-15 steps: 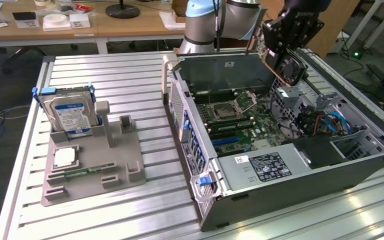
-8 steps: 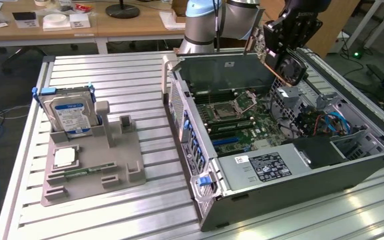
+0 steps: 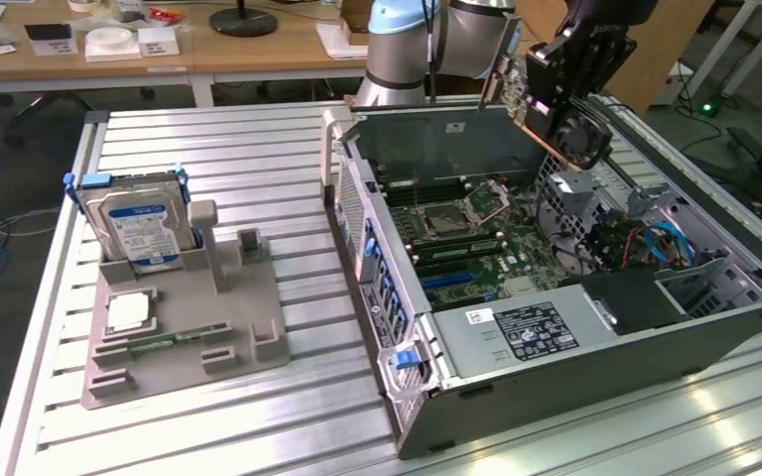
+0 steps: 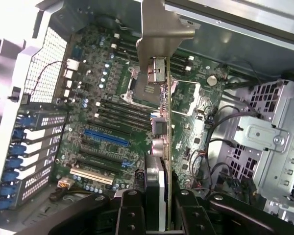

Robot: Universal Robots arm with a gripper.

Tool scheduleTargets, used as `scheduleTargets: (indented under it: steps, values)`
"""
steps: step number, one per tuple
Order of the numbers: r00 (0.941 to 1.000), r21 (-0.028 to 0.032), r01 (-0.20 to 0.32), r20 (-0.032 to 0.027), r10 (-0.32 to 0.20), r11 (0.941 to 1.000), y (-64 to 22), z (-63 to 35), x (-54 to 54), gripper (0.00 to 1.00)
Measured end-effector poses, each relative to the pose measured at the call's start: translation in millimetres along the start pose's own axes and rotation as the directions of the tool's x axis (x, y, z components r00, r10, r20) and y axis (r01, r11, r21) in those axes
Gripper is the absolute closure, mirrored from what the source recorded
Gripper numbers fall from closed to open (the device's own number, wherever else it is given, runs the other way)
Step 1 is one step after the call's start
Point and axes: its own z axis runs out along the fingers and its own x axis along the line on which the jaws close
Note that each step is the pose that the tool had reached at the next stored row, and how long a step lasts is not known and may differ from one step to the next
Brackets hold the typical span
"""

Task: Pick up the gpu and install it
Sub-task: 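Insert the gpu into the slot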

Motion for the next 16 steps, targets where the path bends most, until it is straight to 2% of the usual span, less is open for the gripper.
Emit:
scheduleTargets:
  steps: [7, 16]
  values:
    - [0.9975, -0.0005, 0.070, -0.0017, -0.070, 0.9975, -0.4, 0.0, 0.1, 0.72]
    - [0.9895, -0.0010, 0.144, -0.0034, -0.144, 0.9895, -1.9, 0.0, 0.6, 0.72]
